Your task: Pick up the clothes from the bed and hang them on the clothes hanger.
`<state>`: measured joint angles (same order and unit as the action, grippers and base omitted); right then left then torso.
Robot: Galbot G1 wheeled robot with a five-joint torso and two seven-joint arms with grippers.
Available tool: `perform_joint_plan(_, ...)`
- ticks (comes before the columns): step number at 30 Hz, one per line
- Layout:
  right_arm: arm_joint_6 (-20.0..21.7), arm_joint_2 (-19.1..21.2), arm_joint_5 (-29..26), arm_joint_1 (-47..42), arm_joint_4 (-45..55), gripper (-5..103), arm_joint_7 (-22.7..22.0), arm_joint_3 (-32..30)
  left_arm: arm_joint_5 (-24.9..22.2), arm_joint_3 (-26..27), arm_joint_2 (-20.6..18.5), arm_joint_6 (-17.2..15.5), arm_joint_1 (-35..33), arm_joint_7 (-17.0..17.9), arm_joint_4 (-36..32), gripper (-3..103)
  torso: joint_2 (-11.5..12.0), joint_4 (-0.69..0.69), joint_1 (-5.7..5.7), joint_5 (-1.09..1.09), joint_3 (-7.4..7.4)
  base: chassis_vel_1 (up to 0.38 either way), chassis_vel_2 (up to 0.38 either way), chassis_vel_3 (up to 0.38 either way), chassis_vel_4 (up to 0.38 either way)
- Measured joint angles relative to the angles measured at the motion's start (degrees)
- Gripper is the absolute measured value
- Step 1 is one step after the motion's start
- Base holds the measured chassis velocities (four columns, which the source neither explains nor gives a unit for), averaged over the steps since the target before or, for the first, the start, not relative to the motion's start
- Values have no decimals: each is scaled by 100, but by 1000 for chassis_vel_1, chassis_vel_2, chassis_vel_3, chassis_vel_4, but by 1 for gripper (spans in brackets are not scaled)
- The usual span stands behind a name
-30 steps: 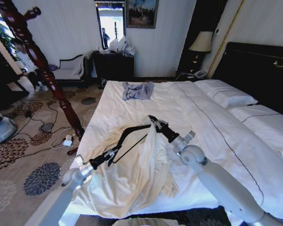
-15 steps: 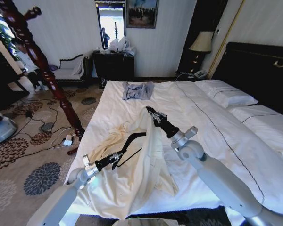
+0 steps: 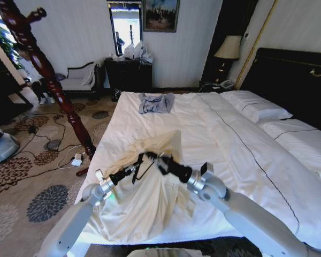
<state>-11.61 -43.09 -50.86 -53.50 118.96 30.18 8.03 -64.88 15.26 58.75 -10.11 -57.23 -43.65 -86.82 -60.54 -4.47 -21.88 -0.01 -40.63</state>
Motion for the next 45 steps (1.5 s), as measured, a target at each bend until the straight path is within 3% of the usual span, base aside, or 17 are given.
perform_joint_plan(6, -137, -11, 621, -396, -379, -3, 122, -30, -87, 54, -87, -1, 56, 81, -131, 18, 0, 0, 0, 1, 0, 0, 0, 0, 0)
perform_joint_plan(12, -254, -99, 905, -541, -631, 22, 110, -66, -64, 213, -241, -8, -211, 93, -375, 15, 0, 2, 0, 0, 0, 0, 0, 0, 0)
perform_joint_plan(14, -261, -100, 910, -547, -635, 22, 115, -66, -64, 222, -245, -8, -219, 92, -385, 15, 0, 3, 0, 0, 0, 0, 0, 0, 0)
perform_joint_plan(15, -294, -101, 940, -579, -654, 33, 122, -66, -69, 277, -272, -7, -254, 90, -439, 15, 0, 2, 0, 1, 0, 0, 0, 0, 0)
perform_joint_plan(17, -317, -96, 961, -619, -662, 38, 122, -88, -73, 309, -282, -7, -274, 86, -466, 15, 0, 1, 0, 0, 0, 0, 0, 0, 0)
perform_joint_plan(24, -469, 22, 745, -838, -498, 60, 151, -461, -71, 425, -381, -7, -405, 41, -580, 15, 0, 0, 0, 0, 0, 0, 0, 0, 0)
perform_joint_plan(26, -329, 37, 245, -803, -418, 71, -359, -663, -67, 469, -462, -6, -489, 21, -678, 15, 0, -1, 1, 0, 0, 0, 0, 0, 0)
perform_joint_plan(27, -329, 37, 245, -803, -418, 71, -359, -663, -67, 469, -462, -6, -489, 21, -678, 15, 0, -1, 1, 0, 0, 0, 0, 0, 0)
perform_joint_plan(30, 279, -104, -103, -315, -654, 87, -1697, -797, -66, 550, -538, -6, -596, -9, -821, 15, -1, 2, 2, 1, 0, 0, 0, 0, 0)
perform_joint_plan(32, 492, -167, -141, -42, -926, 93, -1886, -810, -66, 585, -555, -6, -631, -22, -868, 15, 0, 2, 1, 1, 0, 0, 0, 0, 0)
perform_joint_plan(34, 770, -219, -421, 603, -1644, 97, -1412, -792, -70, 643, -610, -6, -696, -56, -982, 15, 0, 3, 0, 2, -1, 0, 0, 0, 0)
perform_joint_plan(35, 770, -219, -421, 603, -1644, 97, -1412, -792, -70, 643, -610, -6, -696, -56, -982, 15, 0, 3, 0, 2, -1, 0, 0, 0, 0)
perform_joint_plan(36, 902, -200, -626, 936, -2035, 100, -739, -719, -77, 660, -642, -7, -715, -67, -1024, 15, 0, 2, 0, 2, -1, 0, 0, 0, 0)
perform_joint_plan(39, 1052, -187, -690, 1581, -2842, 100, 604, -539, -111, 683, -704, -9, -743, -89, -1082, 15, 0, 4, 0, 2, -1, 0, 0, 0, 0)
perform_joint_plan(40, 1052, -187, -690, 1581, -2842, 100, 604, -539, -111, 683, -704, -9, -743, -89, -1082, 15, 0, 4, 0, 2, -1, 0, 0, 0, 0)
perform_joint_plan(41, 1172, -156, -608, 1836, -3136, 100, 1028, -468, -120, 684, -717, -10, -754, -105, -1085, 15, 0, 3, 0, 2, -1, 0, 0, 0, 0)
perform_joint_plan(45, 1295, -81, -352, 2164, -3555, 100, 1625, -334, -110, 674, -724, -10, -761, -142, -1088, 15, 0, 0, 0, 1, -1, 0, 0, 0, 0)
